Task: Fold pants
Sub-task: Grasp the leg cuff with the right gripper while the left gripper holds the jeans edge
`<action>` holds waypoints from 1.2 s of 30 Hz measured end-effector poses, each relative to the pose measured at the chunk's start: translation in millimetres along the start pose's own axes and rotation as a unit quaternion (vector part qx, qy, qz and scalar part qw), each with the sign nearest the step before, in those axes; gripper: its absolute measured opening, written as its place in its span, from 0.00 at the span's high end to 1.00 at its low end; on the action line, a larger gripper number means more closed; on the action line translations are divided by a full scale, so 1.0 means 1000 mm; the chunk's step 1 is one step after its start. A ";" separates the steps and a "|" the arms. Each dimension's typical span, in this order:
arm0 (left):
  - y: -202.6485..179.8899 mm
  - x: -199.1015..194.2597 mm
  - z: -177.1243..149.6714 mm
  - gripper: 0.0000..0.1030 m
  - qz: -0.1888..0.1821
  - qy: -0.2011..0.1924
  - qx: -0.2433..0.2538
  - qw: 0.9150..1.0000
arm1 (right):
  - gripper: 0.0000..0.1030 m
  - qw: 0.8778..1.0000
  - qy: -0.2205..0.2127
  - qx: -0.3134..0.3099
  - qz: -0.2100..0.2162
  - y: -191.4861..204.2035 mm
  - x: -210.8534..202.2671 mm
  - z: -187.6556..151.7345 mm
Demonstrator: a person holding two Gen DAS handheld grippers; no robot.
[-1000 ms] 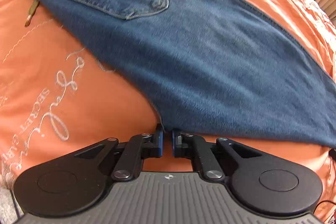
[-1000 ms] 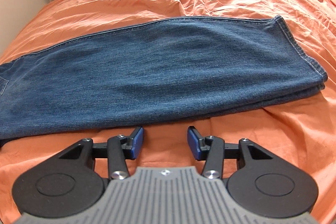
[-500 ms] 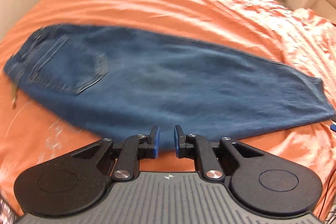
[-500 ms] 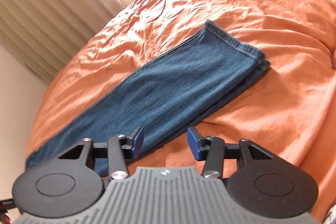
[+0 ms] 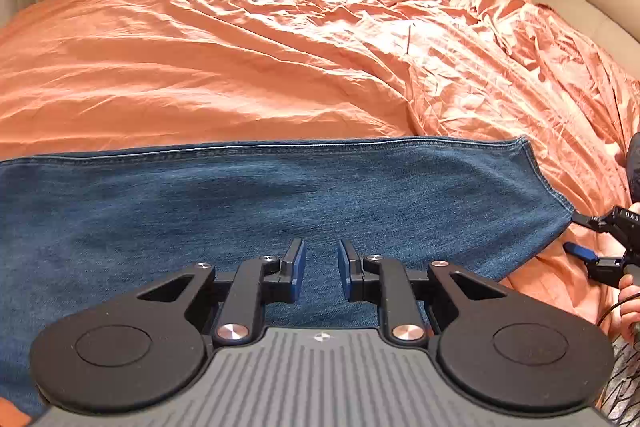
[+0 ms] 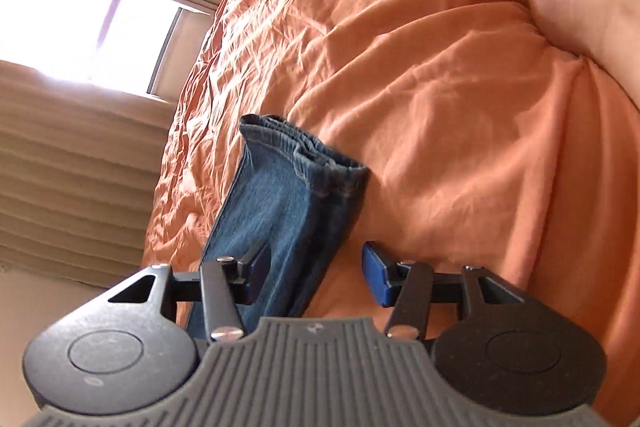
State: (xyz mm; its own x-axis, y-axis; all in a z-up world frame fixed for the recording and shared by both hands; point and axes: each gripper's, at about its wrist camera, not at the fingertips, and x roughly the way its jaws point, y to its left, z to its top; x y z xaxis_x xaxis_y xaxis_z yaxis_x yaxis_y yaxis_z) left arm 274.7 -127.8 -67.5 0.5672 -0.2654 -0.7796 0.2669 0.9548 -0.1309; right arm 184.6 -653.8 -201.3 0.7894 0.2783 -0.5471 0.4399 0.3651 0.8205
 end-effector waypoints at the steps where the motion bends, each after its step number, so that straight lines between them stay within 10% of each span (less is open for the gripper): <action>1: -0.007 0.009 0.003 0.78 0.007 0.003 0.014 1.000 | 0.54 1.000 0.006 0.009 0.004 -0.002 0.008 0.004; 11: -0.036 0.097 0.035 0.83 -0.004 0.015 0.066 0.998 | 0.96 0.999 -0.011 0.031 -0.006 0.001 0.020 0.014; 23: -0.046 0.182 0.076 0.89 0.009 0.023 0.055 0.998 | 0.98 0.996 -0.031 -0.071 -0.047 0.042 0.014 0.010; 36: -0.094 0.125 0.011 0.94 0.018 0.054 0.151 0.987 | 0.98 0.993 -0.049 -0.100 -0.045 0.045 0.011 0.004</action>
State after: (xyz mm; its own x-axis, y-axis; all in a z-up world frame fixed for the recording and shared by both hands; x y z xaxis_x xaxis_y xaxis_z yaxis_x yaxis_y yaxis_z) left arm 328.9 -252.6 -145.9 0.4978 -0.2007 -0.8438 0.4771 0.8758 0.0732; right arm 214.5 -637.9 -169.2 0.7928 0.1521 -0.5901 0.4249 0.5562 0.7142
